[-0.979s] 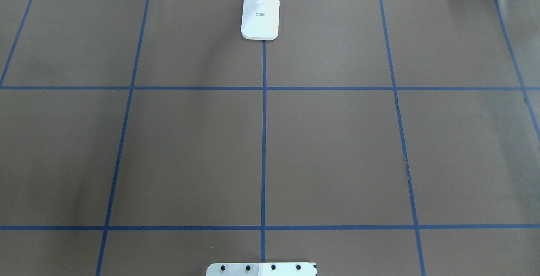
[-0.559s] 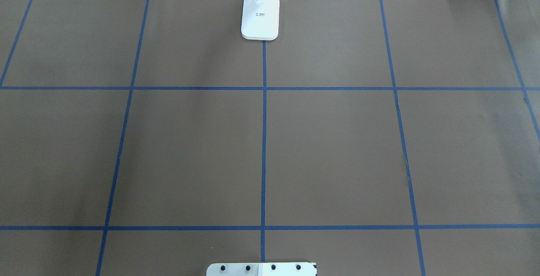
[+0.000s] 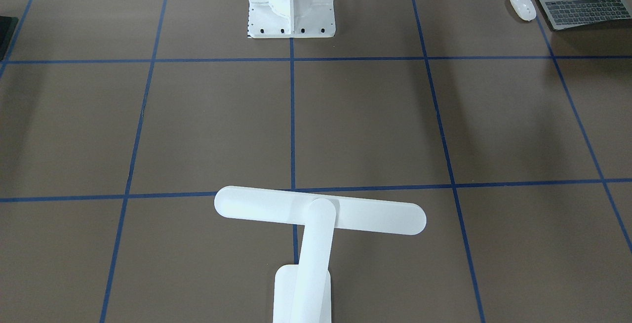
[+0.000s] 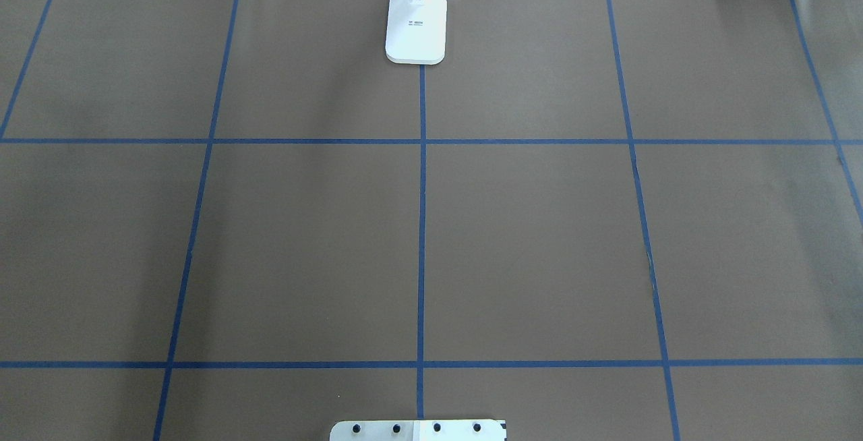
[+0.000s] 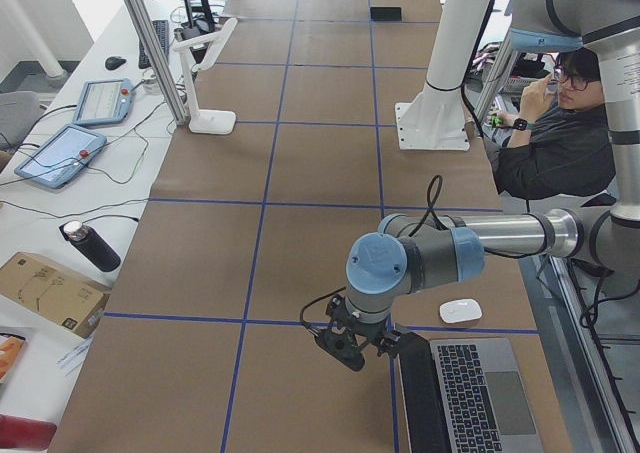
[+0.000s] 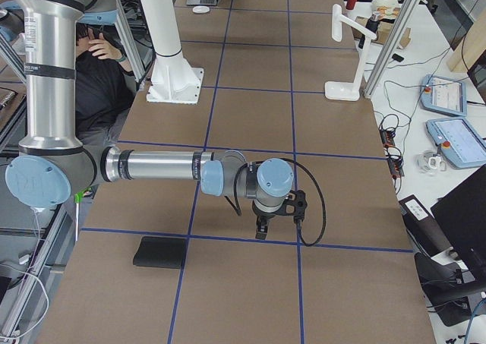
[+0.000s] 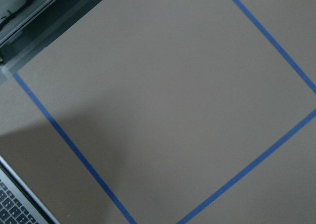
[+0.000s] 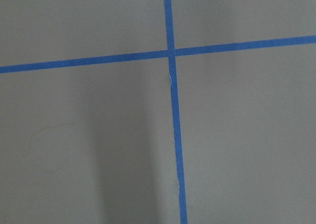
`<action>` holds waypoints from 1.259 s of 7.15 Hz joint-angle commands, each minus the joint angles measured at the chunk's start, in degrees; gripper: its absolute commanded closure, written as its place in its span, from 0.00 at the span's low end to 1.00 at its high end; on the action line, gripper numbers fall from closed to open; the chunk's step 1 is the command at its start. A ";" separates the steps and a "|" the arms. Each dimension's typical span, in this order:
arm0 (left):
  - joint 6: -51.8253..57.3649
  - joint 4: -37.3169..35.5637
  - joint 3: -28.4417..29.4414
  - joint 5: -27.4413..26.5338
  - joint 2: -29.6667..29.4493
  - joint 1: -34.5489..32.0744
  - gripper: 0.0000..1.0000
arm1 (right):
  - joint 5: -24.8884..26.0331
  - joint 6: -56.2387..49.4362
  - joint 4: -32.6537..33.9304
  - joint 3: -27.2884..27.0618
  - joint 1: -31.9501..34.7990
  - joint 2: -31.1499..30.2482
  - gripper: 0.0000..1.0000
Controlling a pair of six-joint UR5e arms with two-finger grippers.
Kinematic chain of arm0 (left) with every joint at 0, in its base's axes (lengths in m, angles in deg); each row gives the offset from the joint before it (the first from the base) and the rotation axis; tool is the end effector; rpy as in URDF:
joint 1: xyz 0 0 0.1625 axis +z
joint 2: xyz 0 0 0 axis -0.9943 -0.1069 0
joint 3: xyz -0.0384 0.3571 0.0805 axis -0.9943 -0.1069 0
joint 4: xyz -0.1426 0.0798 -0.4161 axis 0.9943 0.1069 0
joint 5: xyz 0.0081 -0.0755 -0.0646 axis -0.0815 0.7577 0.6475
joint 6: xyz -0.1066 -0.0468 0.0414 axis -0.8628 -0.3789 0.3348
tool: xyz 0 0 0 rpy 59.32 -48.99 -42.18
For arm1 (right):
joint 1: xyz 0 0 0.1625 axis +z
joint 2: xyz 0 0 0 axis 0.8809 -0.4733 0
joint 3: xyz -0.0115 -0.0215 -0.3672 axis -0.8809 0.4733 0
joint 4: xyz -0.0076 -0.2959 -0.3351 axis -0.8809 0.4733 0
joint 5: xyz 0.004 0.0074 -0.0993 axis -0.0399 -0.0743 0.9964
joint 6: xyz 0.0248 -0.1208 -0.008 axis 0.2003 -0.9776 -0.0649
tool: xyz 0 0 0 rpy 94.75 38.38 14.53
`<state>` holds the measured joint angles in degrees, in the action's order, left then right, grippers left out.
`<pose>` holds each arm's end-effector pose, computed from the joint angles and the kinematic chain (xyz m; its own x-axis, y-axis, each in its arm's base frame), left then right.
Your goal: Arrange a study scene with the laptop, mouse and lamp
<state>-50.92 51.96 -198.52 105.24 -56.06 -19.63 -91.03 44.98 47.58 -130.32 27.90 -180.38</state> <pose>-0.1363 -0.3463 0.6378 0.3391 -0.8911 -0.3016 0.6484 0.4536 -0.6114 0.0340 -0.4957 0.5991 0.6247 0.0937 0.7753 -0.0311 0.9950 -0.0951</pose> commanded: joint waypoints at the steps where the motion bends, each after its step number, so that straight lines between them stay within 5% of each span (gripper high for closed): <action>1: -4.99 0.47 2.77 -1.40 1.37 -0.21 0.00 | -1.78 0.20 0.00 -0.11 0.00 0.14 0.00; 4: -11.29 13.08 12.18 -1.32 0.49 -0.12 0.00 | -1.69 0.37 -0.08 -0.72 0.00 1.19 0.00; 9: -12.55 14.01 14.66 -1.32 1.54 -0.12 0.00 | -1.69 0.46 0.00 -0.73 0.09 3.12 0.00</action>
<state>-63.39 65.93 -184.25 103.90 -54.84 -19.76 -92.75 45.44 47.58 -131.09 27.97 -177.89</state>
